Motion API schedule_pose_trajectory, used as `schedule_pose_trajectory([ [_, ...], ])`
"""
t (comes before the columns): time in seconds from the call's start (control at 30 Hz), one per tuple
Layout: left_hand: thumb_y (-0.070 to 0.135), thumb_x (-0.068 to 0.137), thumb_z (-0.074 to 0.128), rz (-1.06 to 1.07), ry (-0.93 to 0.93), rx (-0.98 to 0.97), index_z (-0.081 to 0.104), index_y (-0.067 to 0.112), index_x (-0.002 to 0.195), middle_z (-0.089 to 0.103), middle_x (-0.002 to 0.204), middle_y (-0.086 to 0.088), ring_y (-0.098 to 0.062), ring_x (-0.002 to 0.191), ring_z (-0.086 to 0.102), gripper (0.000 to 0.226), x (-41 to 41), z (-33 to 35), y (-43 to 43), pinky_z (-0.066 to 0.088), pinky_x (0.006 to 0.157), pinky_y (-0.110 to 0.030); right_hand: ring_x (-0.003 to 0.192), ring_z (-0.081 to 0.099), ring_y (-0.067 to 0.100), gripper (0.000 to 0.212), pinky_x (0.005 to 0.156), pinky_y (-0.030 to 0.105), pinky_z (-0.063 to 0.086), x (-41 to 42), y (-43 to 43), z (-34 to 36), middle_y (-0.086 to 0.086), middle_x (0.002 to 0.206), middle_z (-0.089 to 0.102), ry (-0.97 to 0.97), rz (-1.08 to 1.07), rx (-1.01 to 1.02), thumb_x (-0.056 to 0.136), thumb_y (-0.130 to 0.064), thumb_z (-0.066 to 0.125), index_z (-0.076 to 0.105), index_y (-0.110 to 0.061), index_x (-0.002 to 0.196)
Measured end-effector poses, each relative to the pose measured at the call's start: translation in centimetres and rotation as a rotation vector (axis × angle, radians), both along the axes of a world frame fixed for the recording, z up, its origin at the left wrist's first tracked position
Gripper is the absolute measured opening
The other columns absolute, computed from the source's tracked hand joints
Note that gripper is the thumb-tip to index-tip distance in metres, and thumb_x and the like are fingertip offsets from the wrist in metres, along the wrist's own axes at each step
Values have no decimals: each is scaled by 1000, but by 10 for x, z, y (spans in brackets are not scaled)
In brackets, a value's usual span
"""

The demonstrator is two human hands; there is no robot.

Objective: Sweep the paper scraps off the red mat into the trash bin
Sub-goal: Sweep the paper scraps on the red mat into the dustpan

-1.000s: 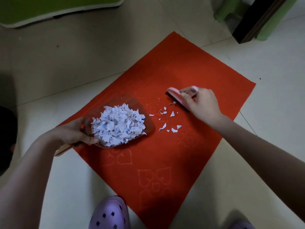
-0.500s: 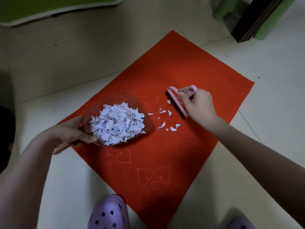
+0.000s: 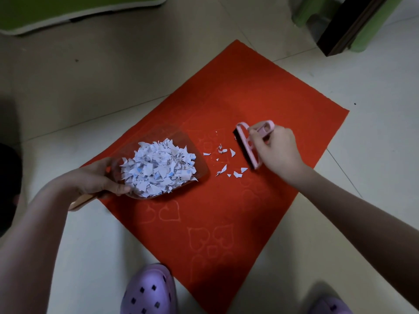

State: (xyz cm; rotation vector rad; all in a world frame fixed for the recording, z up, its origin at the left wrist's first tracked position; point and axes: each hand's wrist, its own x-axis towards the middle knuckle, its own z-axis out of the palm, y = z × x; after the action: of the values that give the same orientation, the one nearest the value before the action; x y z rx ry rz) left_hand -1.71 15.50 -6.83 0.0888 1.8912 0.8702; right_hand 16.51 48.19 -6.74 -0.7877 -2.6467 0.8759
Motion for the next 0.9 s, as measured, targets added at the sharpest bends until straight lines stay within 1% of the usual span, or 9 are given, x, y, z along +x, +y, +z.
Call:
schedule_pose_trajectory([
  [0.1, 0, 48, 83, -15, -8, 23, 51, 3, 116, 65, 55, 1, -5, 36, 52, 76, -2, 5, -3, 37, 33, -15, 44, 49, 17, 17, 46, 30, 36, 4, 6, 1, 6, 65, 69, -75, 86, -22, 93, -27, 54, 71, -24, 91],
  [0.17, 9, 41, 85, 2, -1, 21, 52, 5, 116, 65, 64, -6, -8, 38, 52, 82, -7, 4, -8, 37, 34, -18, 62, 62, 16, 14, 57, 33, 46, 8, 9, 1, -3, 77, 72, -56, 158, -193, 92, -22, 58, 72, -25, 91],
  [0.27, 17, 36, 89, -20, 31, 37, 51, -2, 118, 61, 78, -22, -9, 39, 50, 93, -10, 5, -12, 36, 35, -18, 85, 66, 5, 13, 77, 31, 52, 13, 7, -1, -12, 88, 71, -169, 351, -339, 91, -19, 61, 73, -24, 91],
  [0.37, 34, 10, 95, -54, 57, 71, 55, 0, 104, 63, 65, -10, -8, 37, 49, 108, -8, 13, -7, 36, 35, -17, 89, 67, 14, 11, 81, 44, 53, 12, 2, -12, -6, 91, 73, -300, 476, -314, 91, -25, 62, 71, -29, 89],
  [0.43, 42, -2, 93, -47, 34, 104, 56, 2, 96, 65, 56, -1, -7, 36, 52, 112, -5, 18, -2, 38, 34, -16, 89, 67, 13, 10, 81, 45, 52, 8, 7, -14, -7, 91, 73, -291, 464, -276, 90, -26, 61, 71, -28, 90],
  [0.57, 33, 3, 94, -57, 31, 97, 53, 2, 108, 66, 56, 0, -7, 37, 53, 116, -5, 14, -2, 39, 33, -17, 82, 66, 14, 13, 74, 42, 52, 0, 30, -6, -4, 87, 73, -249, 374, -131, 91, -26, 60, 72, -22, 90],
  [0.67, 39, 0, 94, -32, 20, 81, 53, 7, 109, 66, 58, 0, -8, 37, 54, 120, -6, 11, -4, 40, 34, -18, 69, 62, 8, 12, 65, 33, 50, 1, 42, 5, 1, 90, 73, -190, 333, -49, 91, -25, 60, 72, -24, 91],
  [0.8, 27, 21, 92, -50, 49, 51, 53, 3, 115, 64, 68, -11, -10, 39, 51, 104, -11, 5, -10, 37, 35, -19, 83, 63, -3, 13, 75, 16, 48, -1, 36, 18, -12, 89, 70, -112, 357, -198, 91, -17, 62, 73, -12, 94],
  [0.9, 25, 27, 88, -38, 55, 46, 53, 4, 114, 63, 67, -11, -10, 38, 51, 96, -13, 3, -12, 37, 35, -19, 88, 67, 9, 12, 78, 26, 51, -6, 17, 6, -9, 89, 70, -168, 404, -270, 91, -17, 62, 73, -13, 94],
])
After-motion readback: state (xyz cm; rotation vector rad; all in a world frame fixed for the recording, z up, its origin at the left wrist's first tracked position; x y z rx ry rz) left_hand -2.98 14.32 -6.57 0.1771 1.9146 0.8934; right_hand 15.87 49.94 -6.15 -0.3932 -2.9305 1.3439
